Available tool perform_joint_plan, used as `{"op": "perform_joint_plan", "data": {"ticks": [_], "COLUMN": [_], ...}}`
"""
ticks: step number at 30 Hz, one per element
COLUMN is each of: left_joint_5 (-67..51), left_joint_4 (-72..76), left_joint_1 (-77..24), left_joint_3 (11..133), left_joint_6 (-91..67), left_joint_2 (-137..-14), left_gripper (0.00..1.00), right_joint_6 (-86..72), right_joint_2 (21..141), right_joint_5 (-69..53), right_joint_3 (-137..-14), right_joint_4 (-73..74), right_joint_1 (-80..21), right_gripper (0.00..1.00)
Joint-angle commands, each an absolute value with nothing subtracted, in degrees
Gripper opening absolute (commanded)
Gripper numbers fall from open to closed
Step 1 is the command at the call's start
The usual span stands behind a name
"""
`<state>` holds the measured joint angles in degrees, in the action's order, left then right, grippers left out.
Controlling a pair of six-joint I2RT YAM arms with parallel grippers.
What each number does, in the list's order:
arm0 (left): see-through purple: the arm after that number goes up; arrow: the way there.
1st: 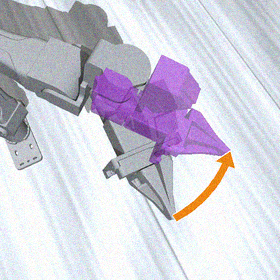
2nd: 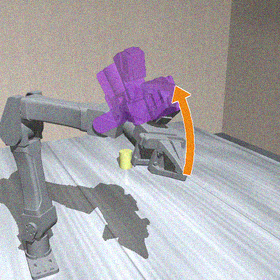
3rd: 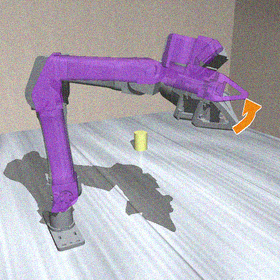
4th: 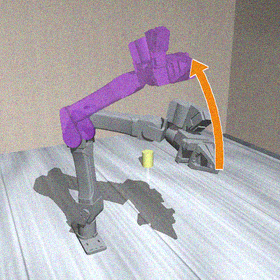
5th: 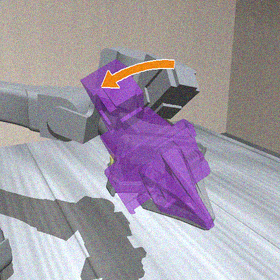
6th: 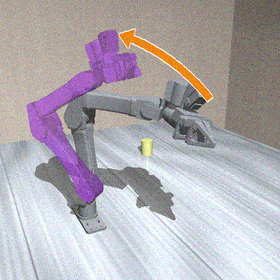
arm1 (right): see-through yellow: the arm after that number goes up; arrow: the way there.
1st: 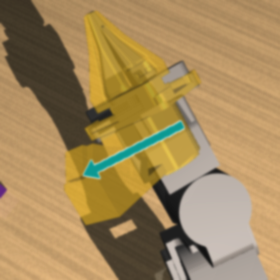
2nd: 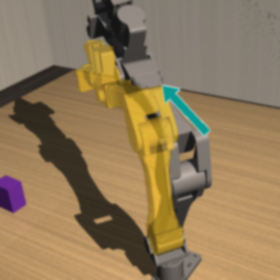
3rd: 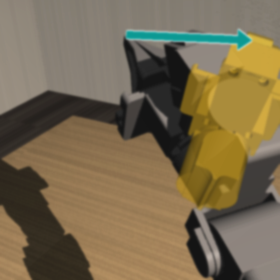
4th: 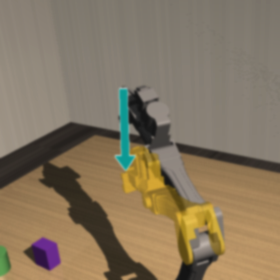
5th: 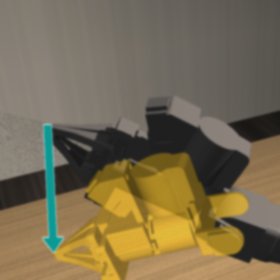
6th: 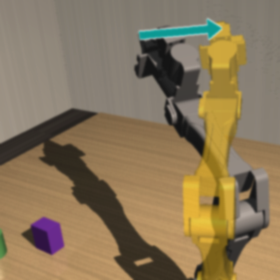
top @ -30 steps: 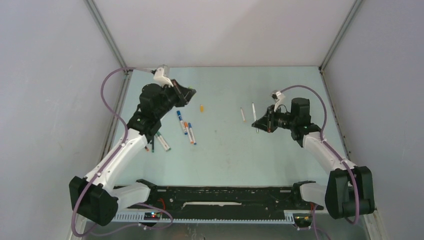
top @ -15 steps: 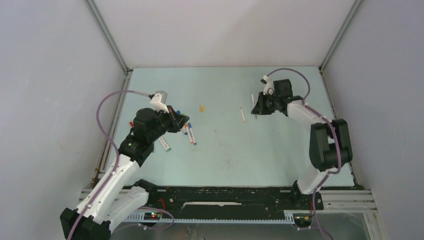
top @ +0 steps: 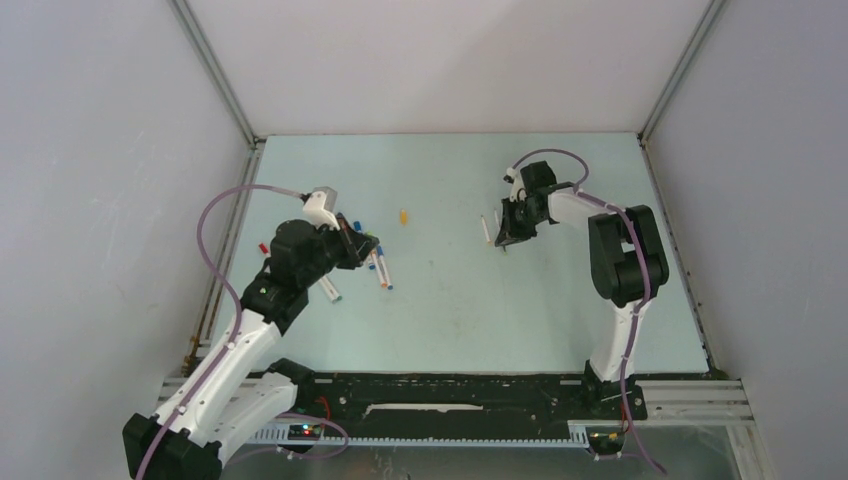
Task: Open the pen caps
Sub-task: Place the pen at the center of the board.
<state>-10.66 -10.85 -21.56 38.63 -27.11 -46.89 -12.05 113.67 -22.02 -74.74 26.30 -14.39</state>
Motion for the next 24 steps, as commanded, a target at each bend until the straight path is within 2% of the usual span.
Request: {"op": "perform_joint_plan", "data": {"ticks": [1,8,16,24], "left_joint_5": [-10.2,-11.6,-17.5,-20.4], "left_joint_4": [-7.2,-6.4,-0.4,2.8], "left_joint_1": [-21.3,-21.3,-21.3,-21.3], "left_joint_3": [37.7,37.4,35.2,36.7], "left_joint_6": [-27.8,-28.8,-33.3,-36.5], "left_joint_2": [-47.1,-47.8,-48.7,-53.9], "left_gripper": [0.00,0.01,0.10,0.09], "right_joint_6": [-13.0,-12.8,-12.2,-10.3], "right_joint_2": [114.5,115.7,114.7,109.3], "right_joint_5": [-19.8,-18.4,-18.4,-20.1], "right_joint_3": [-77.2,-77.6,-77.6,-77.0], "right_joint_4": [28.2,28.9,29.5,30.3], "right_joint_1": [-14.6,-15.0,-15.0,-15.1], "right_gripper": [0.02,0.12,0.24,0.31]}}
